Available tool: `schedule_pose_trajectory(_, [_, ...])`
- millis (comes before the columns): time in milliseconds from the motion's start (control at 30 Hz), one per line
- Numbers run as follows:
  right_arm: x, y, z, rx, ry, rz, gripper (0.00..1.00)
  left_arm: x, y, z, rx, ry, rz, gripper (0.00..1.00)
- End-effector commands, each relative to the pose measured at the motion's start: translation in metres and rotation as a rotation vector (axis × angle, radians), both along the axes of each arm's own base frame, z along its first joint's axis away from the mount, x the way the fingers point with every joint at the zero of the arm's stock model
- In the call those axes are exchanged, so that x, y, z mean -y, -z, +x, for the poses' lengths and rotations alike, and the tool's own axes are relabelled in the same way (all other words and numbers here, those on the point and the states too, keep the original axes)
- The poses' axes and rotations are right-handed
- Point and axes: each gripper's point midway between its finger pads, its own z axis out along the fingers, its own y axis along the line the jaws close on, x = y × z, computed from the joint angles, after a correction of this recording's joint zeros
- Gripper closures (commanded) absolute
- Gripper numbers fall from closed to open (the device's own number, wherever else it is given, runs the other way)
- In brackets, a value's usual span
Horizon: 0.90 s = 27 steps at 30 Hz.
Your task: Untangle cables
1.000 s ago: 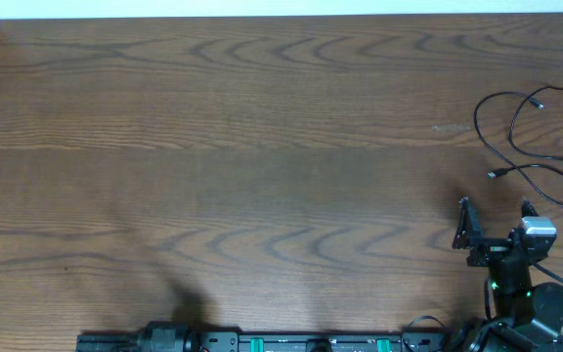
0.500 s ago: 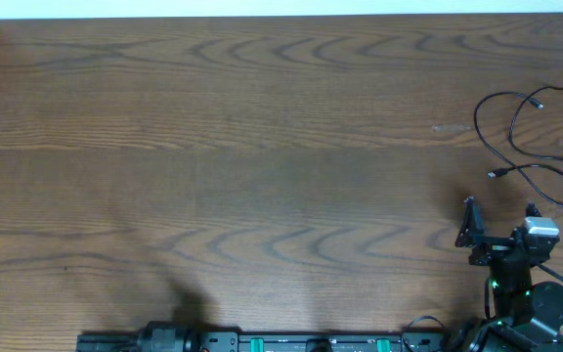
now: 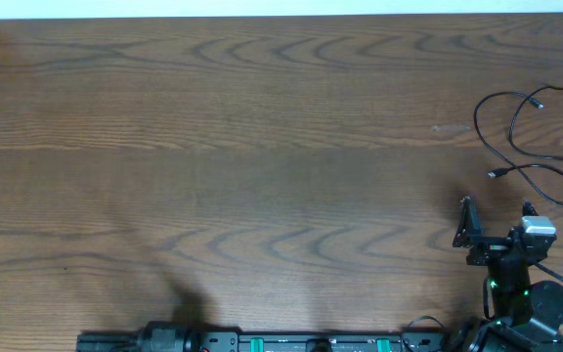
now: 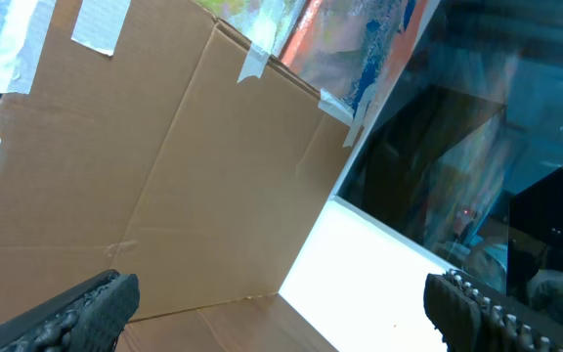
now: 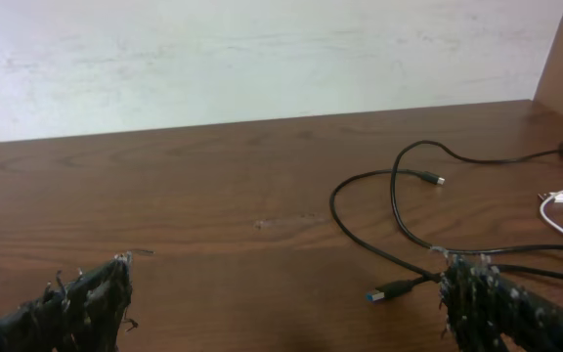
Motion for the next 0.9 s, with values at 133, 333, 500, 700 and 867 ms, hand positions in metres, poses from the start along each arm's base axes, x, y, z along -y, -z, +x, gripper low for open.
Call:
schedule_pose_trajectory(133, [0.000, 0.002, 0.000, -0.006, 0.001, -0.009, 0.01, 0.001, 0.000, 0.000, 0.002, 0.008, 0.003, 0.02])
schedule_pose_trajectory(333, [0.000, 0.002, 0.000, -0.006, 0.001, -0.009, 0.01, 0.001, 0.000, 0.000, 0.002, 0.008, 0.002, 0.02])
schedule_pose_trajectory(500, [0.000, 0.002, 0.000, -0.006, 0.001, -0.009, 0.01, 0.001, 0.000, 0.000, 0.002, 0.008, 0.003, 0.02])
schedule_pose_trajectory(700, [0.000, 0.002, 0.000, -0.006, 0.001, -0.009, 0.01, 0.018, 0.017, 0.024, -0.106, 0.123, 0.046, 0.02])
schedule_pose_trajectory(867, [0.000, 0.002, 0.000, -0.006, 0.001, -0.009, 0.01, 0.074, 0.042, 0.081, -0.231, 0.461, 0.137, 0.02])
